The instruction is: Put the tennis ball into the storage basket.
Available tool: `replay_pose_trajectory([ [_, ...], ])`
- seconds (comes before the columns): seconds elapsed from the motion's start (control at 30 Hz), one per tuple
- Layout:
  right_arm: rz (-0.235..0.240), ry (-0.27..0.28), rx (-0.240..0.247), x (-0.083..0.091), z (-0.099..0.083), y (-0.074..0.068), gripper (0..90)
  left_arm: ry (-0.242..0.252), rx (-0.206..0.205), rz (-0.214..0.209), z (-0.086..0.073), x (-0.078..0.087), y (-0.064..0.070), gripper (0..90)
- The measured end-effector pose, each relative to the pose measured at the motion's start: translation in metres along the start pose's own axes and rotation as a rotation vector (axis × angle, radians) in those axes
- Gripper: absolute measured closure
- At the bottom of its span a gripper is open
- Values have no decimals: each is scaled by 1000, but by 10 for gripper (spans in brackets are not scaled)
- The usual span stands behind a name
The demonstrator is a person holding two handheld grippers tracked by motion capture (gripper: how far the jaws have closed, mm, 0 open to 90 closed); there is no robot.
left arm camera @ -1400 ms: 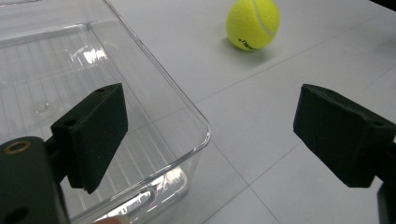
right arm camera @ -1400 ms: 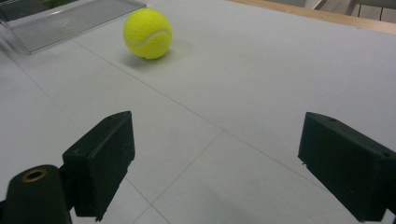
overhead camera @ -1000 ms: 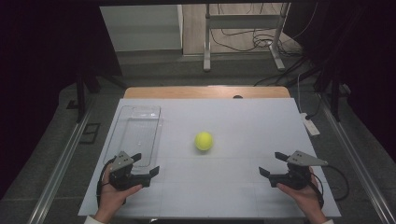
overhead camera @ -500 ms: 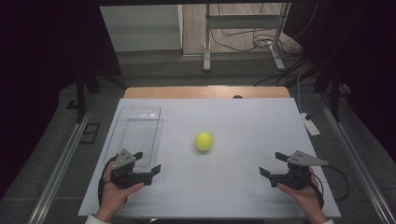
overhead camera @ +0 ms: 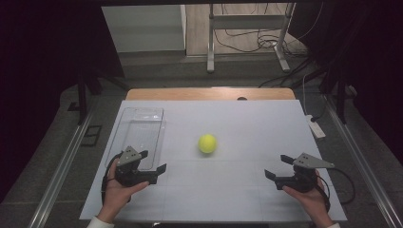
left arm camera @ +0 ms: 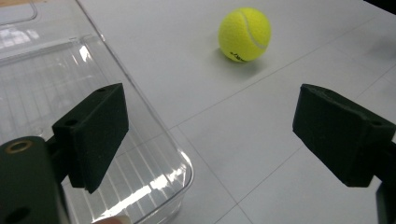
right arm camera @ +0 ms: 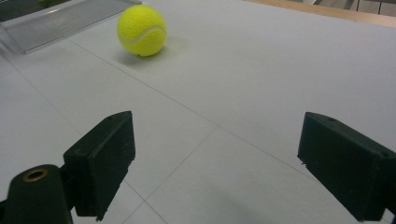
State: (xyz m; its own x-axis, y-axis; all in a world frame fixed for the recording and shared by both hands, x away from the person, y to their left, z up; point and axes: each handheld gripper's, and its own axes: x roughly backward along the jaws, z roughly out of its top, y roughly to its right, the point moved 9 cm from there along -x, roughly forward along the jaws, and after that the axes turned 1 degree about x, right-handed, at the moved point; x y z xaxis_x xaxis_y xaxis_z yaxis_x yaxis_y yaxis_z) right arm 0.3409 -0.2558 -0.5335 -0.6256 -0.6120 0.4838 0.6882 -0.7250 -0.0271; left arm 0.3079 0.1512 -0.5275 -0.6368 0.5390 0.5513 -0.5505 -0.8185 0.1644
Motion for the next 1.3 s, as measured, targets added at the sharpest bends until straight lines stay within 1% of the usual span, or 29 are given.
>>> replay_pose_trajectory([
  [0.07, 0, 1, -2, 0, 0, 0, 116, -10, -1, -7, 2, -1, 0, 120],
  [0.3, -2, -4, -6, 0, -1, 0, 117, -16, -8, -15, 9, -4, 2, 120],
  [0.73, 1, -5, 2, 0, -2, 0, 118, -25, -30, -27, 28, -12, 10, 121],
  [1.3, 4, -7, 3, -1, -3, 0, 118, -44, -40, -38, 44, -24, 15, 121],
])
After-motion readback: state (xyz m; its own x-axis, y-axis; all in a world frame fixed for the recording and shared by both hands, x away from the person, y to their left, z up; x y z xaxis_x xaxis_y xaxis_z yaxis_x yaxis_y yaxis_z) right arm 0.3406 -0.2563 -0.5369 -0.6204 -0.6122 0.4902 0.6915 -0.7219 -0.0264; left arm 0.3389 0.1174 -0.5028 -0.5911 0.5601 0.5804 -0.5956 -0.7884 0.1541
